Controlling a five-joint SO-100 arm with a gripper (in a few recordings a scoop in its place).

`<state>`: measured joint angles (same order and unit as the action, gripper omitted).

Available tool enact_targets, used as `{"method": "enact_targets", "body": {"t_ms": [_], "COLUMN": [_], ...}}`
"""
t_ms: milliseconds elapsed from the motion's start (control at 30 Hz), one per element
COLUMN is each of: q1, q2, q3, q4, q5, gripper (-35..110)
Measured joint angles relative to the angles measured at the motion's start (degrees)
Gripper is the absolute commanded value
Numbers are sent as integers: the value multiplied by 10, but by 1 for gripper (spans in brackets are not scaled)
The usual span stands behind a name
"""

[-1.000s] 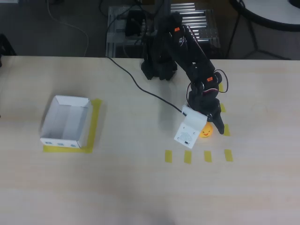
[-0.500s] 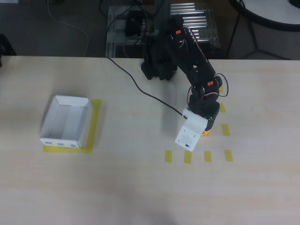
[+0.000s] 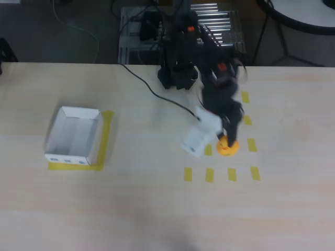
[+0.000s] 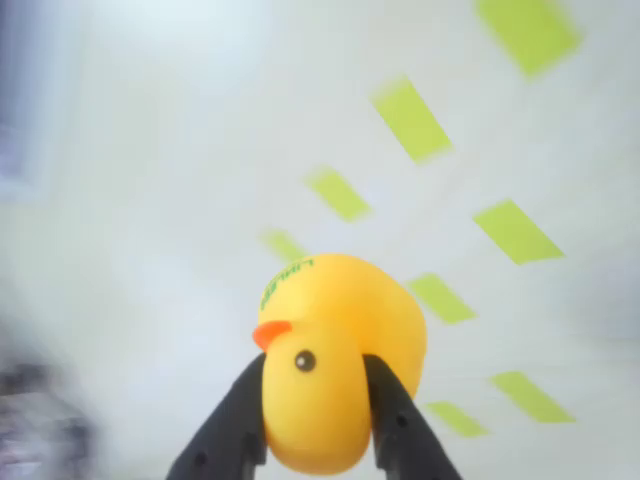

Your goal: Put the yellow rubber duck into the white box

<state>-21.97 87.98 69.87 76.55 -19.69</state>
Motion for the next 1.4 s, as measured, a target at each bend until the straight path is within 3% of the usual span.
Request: {"method": "enact_targets", "body": {"t_ms": [333,500,667,1000,1400], "q1": [305,488,606,705,725], "q2": [313,323,240,35,-69], "q3": [106,151,153,154,154], "q4": [-70,-102,-171,-287,-240], "q5": [28,31,28,-4,-6], "gripper": [0,0,0,0,0]}}
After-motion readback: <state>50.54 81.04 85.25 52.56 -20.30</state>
